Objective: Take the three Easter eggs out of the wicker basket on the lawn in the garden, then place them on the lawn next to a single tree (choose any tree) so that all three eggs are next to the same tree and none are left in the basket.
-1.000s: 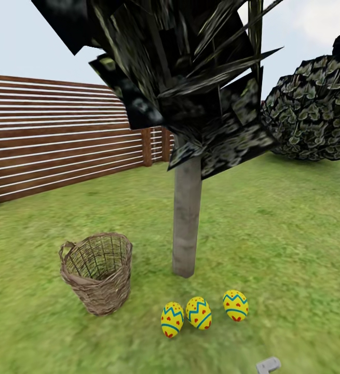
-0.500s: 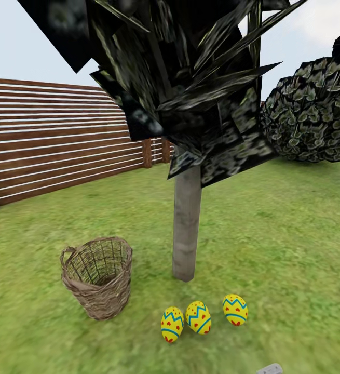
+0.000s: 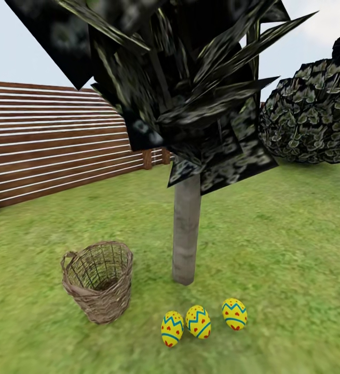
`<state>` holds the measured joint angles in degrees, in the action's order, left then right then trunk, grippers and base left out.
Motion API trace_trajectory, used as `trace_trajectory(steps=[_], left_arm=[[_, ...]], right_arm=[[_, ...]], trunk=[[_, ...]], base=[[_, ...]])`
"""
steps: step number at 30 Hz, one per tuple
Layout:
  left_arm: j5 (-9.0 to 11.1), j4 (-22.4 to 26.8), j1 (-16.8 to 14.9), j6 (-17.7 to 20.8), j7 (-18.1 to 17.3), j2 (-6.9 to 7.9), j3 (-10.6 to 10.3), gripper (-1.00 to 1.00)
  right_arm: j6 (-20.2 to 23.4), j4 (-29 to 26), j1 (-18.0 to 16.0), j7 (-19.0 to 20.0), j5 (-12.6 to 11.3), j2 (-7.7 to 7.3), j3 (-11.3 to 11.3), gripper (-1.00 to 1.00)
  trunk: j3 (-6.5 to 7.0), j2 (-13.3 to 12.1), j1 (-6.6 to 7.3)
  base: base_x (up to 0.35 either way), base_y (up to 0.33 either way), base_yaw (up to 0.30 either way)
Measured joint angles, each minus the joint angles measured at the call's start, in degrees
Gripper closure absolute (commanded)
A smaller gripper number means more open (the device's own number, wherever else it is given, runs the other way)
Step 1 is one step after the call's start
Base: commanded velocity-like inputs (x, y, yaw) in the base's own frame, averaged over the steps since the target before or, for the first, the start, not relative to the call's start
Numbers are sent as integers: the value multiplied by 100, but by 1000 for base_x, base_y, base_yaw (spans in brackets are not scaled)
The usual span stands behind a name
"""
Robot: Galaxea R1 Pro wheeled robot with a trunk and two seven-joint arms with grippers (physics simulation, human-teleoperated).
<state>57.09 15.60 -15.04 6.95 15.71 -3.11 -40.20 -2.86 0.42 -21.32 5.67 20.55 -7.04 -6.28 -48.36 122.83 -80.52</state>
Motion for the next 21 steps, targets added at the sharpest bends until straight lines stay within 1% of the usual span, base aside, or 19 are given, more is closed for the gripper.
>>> trace_trajectory(steps=[7,11,13,17,21], left_arm=[[2,-63,4,-5,-126,0,0,-100],[-2,-210,4,-16,-150,-67,1,-100],[3,-228,4,-118,-154,-75,1,-100],[11,-240,10,-310,-166,-77,1,-100],[3,-239,35,-341,-305,-70,4,-100]], right_arm=[[63,3,25,4,-24,-9,0,-100],[93,70,29,4,-26,-5,0,-100],[95,96,30,6,-26,-1,0,-100],[95,107,30,8,-26,-4,0,-100],[95,108,30,8,-26,-5,0,-100]], trunk=[[116,-281,154],[154,-441,242],[171,-521,286],[135,-523,286],[98,-523,286]], base=[[0,0,0],[0,0,0],[0,0,0],[0,0,0],[-9,0,0]])
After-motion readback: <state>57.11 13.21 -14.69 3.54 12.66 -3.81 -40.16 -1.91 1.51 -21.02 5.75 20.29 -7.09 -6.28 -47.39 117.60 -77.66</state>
